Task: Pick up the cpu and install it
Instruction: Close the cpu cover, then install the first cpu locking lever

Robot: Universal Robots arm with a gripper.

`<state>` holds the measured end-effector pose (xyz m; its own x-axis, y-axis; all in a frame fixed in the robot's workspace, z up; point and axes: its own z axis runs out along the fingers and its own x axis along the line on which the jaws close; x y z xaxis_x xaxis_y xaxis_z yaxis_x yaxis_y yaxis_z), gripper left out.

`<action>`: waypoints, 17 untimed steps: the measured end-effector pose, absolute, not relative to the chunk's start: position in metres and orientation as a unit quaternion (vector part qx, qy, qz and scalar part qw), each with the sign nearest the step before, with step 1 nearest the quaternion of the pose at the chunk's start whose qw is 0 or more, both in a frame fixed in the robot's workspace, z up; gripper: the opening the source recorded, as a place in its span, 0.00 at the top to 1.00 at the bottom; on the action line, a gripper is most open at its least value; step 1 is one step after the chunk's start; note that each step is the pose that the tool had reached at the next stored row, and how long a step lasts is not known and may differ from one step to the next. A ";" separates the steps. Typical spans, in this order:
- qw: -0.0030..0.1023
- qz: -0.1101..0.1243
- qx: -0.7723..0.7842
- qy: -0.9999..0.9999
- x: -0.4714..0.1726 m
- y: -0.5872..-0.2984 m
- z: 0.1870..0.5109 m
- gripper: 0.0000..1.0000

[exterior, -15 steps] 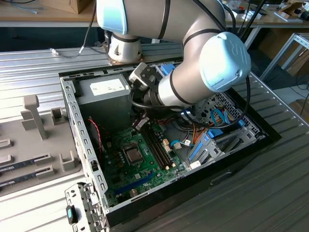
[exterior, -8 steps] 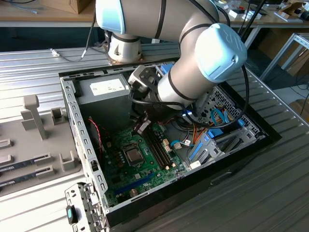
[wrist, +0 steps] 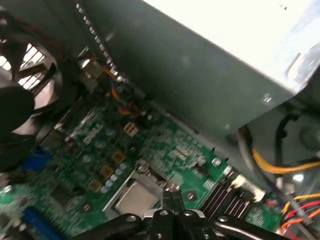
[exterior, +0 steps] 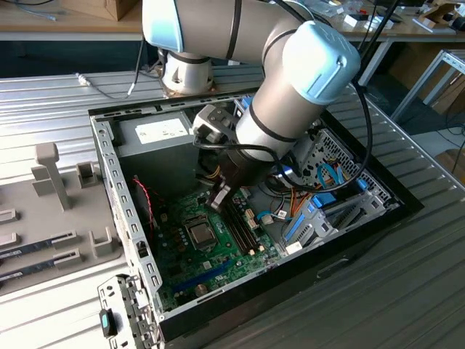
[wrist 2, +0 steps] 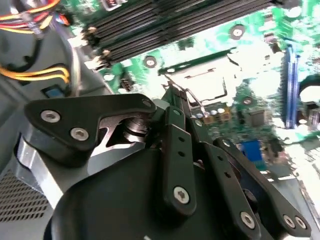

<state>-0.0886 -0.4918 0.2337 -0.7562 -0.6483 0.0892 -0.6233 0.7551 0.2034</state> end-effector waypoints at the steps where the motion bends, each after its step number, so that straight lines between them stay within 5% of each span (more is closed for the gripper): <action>1: 0.081 -0.071 0.340 -0.934 -0.089 -0.492 0.234 0.89; 5: 0.093 -0.038 0.337 -0.936 -0.088 -0.492 0.233 0.89; 17: 0.102 -0.023 0.335 -0.936 -0.077 -0.492 0.212 0.89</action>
